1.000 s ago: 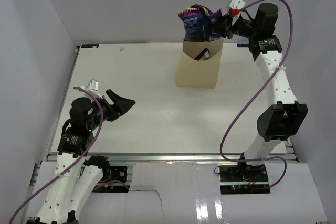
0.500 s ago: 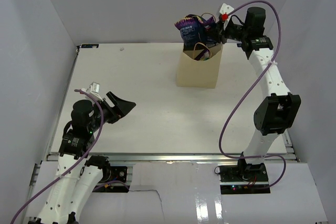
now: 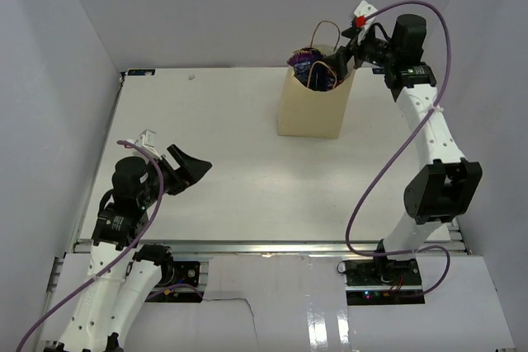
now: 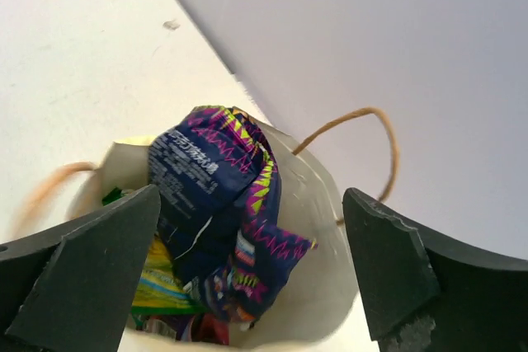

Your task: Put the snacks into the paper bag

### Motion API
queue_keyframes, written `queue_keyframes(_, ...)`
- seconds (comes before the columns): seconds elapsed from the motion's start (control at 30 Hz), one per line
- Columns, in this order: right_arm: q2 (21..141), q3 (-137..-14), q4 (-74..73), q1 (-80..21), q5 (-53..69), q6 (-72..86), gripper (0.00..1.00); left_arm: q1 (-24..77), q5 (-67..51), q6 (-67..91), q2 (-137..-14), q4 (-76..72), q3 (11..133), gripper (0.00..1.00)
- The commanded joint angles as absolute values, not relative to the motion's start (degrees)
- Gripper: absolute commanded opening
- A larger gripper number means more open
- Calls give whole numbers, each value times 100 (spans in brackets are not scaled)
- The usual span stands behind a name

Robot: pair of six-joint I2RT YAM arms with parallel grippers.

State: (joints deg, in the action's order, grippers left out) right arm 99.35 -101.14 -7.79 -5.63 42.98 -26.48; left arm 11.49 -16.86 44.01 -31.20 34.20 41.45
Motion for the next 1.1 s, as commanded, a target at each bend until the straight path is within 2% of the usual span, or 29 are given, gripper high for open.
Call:
queue_keyframes(0.0,8932,-9976,-553,-405,3710,-2084,96,1169,-1406,4201,-3059,3595,4395,92)
queue_keyframes(0.03,8808,-9906,-736,-282,3657,-1979,90,1169,-1363,4201,-3050,3603,4403,93)
queue_keyframes(0.2,7764,-8861,-1326,499,3392,-898,90,1169,-1336,4096,-2945,3498,4447,94)
queue_keyframes(0.43,6250,-6690,-2574,615,3183,-993,90,1160,-1415,3841,-2804,3103,4500,94)
queue_keyframes(0.57,6153,-6434,-3190,615,2252,-974,90,1169,-1520,3806,-2760,2910,4447,94)
queue_keyframes(0.67,5907,-6258,-3287,615,2049,-1413,90,1160,-1591,3788,-2751,2900,4438,94)
queue_keyframes(1.07,5932,-6276,-2795,615,2039,-1293,90,1169,-1644,3806,-2409,3225,4535,94)
